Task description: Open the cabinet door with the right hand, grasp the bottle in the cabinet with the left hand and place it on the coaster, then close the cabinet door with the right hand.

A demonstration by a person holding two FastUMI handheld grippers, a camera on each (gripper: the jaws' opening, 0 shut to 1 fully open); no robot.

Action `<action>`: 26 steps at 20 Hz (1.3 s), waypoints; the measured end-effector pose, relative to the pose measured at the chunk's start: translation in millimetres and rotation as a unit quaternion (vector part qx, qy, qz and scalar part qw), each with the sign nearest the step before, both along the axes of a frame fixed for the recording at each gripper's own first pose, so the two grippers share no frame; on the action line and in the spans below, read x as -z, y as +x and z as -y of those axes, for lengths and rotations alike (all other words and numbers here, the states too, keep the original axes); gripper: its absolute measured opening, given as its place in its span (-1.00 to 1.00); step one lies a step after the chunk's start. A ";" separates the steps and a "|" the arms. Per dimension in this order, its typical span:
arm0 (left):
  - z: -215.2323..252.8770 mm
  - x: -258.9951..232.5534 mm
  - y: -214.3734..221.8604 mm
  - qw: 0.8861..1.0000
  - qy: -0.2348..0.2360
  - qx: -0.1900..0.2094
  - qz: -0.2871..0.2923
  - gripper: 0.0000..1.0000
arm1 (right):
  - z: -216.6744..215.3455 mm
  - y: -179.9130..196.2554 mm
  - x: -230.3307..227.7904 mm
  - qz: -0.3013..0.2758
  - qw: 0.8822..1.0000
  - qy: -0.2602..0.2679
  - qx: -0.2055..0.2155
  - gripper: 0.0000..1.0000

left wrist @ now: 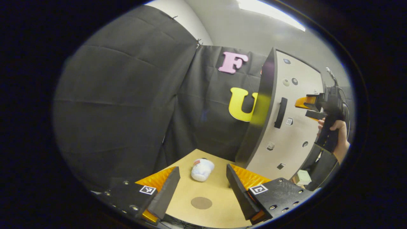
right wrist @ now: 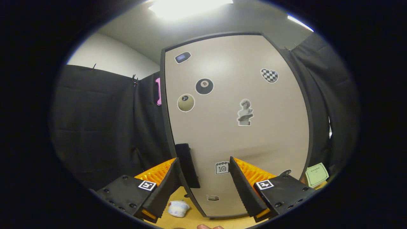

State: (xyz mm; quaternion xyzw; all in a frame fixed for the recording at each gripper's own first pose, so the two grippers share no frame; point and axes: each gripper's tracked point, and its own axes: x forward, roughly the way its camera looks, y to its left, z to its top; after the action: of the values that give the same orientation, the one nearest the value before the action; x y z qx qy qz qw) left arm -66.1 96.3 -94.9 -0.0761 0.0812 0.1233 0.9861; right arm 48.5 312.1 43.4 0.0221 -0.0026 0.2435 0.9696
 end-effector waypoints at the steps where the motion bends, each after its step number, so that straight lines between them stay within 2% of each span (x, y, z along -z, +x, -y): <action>1: -5.9 1.2 -0.8 1.000 -0.001 -0.007 -0.001 0.80 | -7.0 3.7 1.1 0.000 1.000 -0.001 0.000 0.95; 8: -41.0 0.7 11.2 0.999 -0.003 -0.032 -0.003 0.77 | -48.5 23.8 11.8 0.009 1.000 -0.029 0.008 0.96; 12: -49.2 1.3 19.4 0.999 0.001 -0.032 -0.008 0.77 | -54.3 36.7 24.0 0.007 0.998 -0.056 0.035 0.96; 13: -49.4 3.6 21.5 1.000 0.001 -0.030 -0.008 0.77 | -55.9 38.5 29.7 0.004 0.997 -0.065 0.040 0.84; 16: -52.1 4.6 21.9 1.000 0.008 -0.026 -0.012 0.77 | -57.9 45.3 43.0 -0.006 0.994 -0.087 0.058 0.84; 17: -53.0 6.8 21.3 0.999 0.012 -0.026 -0.016 0.77 | -56.4 48.3 47.2 -0.011 0.993 -0.093 0.066 0.91; 19: -54.6 12.1 20.7 0.999 0.016 -0.026 -0.023 0.83 | -58.5 50.0 51.0 -0.014 0.992 -0.100 0.076 0.51; 20: -55.0 14.0 19.3 0.999 0.015 -0.027 -0.026 0.77 | -58.9 48.8 51.6 -0.014 0.991 -0.105 0.079 0.02; 21: -54.0 16.6 17.8 0.999 0.011 -0.027 -0.028 0.77 | -56.4 50.4 51.7 -0.012 0.990 -0.113 0.089 0.03; 22: -53.3 17.4 14.5 0.999 0.008 -0.026 -0.029 0.77 | -54.0 50.4 51.3 -0.011 0.988 -0.119 0.098 -0.12; 23: -51.1 18.9 10.8 0.999 0.007 -0.026 -0.029 0.77 | -54.3 50.9 52.3 -0.011 0.987 -0.122 0.101 -0.14; 24: -50.0 20.6 7.0 0.999 0.008 -0.025 -0.031 0.77 | -54.4 51.5 52.3 -0.013 0.988 -0.119 0.101 -0.29; 26: -45.3 23.5 2.0 0.999 0.009 -0.021 -0.035 0.77 | -53.8 50.8 53.1 -0.031 0.988 -0.111 0.101 -0.33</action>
State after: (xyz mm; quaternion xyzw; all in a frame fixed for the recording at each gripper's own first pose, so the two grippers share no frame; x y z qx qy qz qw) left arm -64.1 141.6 -118.5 -0.0643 0.1125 0.1477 0.9805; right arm 99.3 366.0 -9.7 -0.0785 0.0524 0.1425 0.9853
